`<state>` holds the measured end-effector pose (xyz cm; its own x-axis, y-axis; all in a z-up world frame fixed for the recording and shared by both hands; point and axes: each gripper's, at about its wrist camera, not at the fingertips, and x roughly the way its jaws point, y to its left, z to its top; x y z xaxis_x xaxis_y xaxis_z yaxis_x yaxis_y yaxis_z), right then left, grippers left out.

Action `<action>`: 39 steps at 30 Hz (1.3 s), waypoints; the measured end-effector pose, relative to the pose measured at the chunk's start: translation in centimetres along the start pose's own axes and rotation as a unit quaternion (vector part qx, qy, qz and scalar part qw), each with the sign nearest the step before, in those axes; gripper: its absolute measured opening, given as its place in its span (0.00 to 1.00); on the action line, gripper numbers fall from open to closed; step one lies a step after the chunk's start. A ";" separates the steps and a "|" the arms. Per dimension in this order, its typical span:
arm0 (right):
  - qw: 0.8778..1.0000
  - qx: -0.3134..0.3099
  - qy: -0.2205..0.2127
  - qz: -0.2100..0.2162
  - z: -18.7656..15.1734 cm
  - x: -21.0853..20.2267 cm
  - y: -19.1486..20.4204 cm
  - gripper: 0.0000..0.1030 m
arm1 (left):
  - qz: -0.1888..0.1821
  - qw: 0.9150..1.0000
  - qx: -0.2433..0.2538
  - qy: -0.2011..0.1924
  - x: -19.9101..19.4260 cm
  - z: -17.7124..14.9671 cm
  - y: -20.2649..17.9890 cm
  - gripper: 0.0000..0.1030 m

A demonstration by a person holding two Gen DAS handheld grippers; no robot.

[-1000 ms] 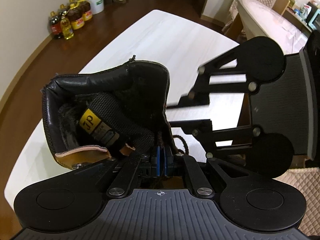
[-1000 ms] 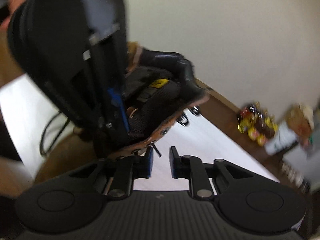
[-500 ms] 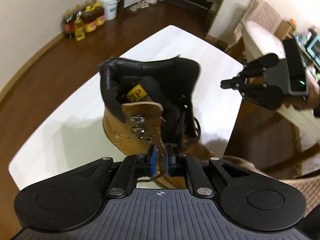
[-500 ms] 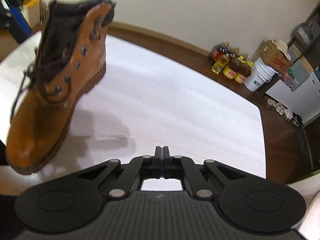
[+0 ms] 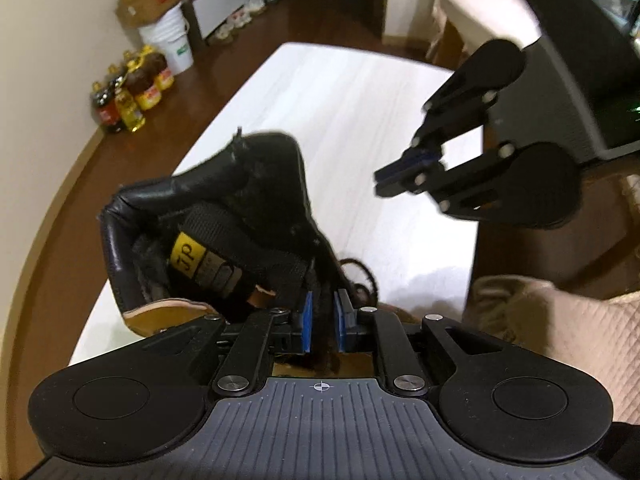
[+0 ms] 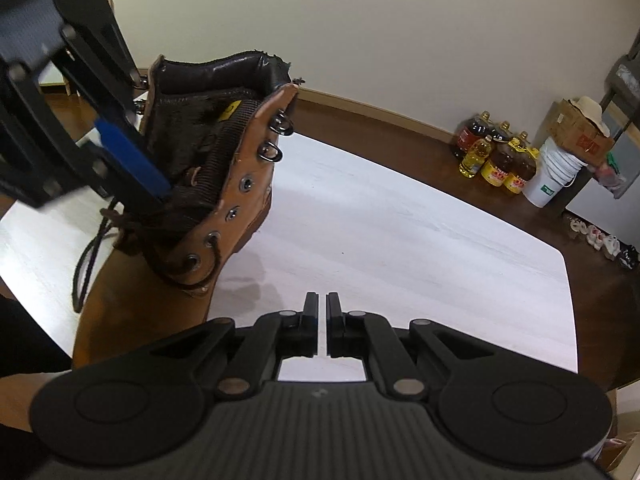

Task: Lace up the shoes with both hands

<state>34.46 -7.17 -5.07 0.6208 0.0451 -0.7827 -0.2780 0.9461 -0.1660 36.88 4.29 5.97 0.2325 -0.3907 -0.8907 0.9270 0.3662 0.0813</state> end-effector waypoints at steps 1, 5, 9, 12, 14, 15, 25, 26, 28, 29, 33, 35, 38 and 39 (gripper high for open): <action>1.000 0.002 0.000 0.001 -0.2 0.2 -0.1 0.03 | 0.009 1.000 0.004 0.002 0.3 0.1 -0.1 0.11; 1.000 0.007 -0.006 0.012 -0.2 -0.1 -0.2 0.03 | 0.000 1.000 -0.013 -0.010 0.9 0.8 0.3 0.06; 0.999 -0.012 -0.026 0.032 0.4 -0.6 0.2 0.03 | -0.008 1.000 0.000 -0.019 1.3 1.4 0.3 0.05; 0.998 -0.042 -0.035 0.038 0.9 -0.6 0.8 0.04 | -0.009 0.999 0.022 -0.026 1.8 1.8 0.0 0.05; 0.995 -0.084 -0.040 0.040 1.3 -0.4 1.5 0.05 | -0.006 0.999 0.033 -0.026 2.1 1.9 -0.2 0.05; 0.993 -0.100 -0.041 0.038 1.4 -0.2 1.8 0.05 | -0.006 0.999 0.034 -0.026 2.2 1.9 -0.2 0.05; 0.942 -0.332 -0.047 0.003 2.1 1.0 4.9 0.15 | -0.016 0.999 0.029 -0.032 2.4 1.7 0.3 0.05; 0.939 -0.341 -0.047 0.003 2.1 1.0 5.1 0.15 | -0.017 0.999 0.027 -0.034 2.4 1.7 0.3 0.05; 0.932 -0.360 -0.048 0.003 2.1 1.0 5.5 0.15 | -0.019 0.999 0.023 -0.036 2.4 1.6 0.4 0.05; 0.926 -0.374 -0.048 0.001 2.0 0.9 5.9 0.15 | -0.020 0.999 0.020 -0.037 2.3 1.5 0.6 0.05; 0.920 -0.389 -0.042 0.011 1.9 0.9 6.3 0.07 | -0.023 0.999 0.008 -0.042 2.3 1.4 1.1 0.06; 0.929 -0.366 -0.038 0.028 2.1 0.5 5.8 0.05 | -0.028 0.999 0.000 -0.046 2.1 1.2 1.3 0.05; 0.947 -0.317 -0.019 0.035 2.1 0.1 4.9 0.03 | -0.047 0.997 -0.018 -0.053 0.6 0.9 1.9 0.09; 0.951 -0.306 -0.008 0.030 1.9 0.2 4.6 0.03 | -0.054 0.997 -0.022 -0.060 -0.4 0.6 2.1 0.11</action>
<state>34.63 -2.21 -4.84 0.6006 0.1026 -0.7930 -0.6849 0.5777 -0.4440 38.89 4.72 6.79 0.1680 -0.5265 -0.8334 0.9353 0.3521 -0.0339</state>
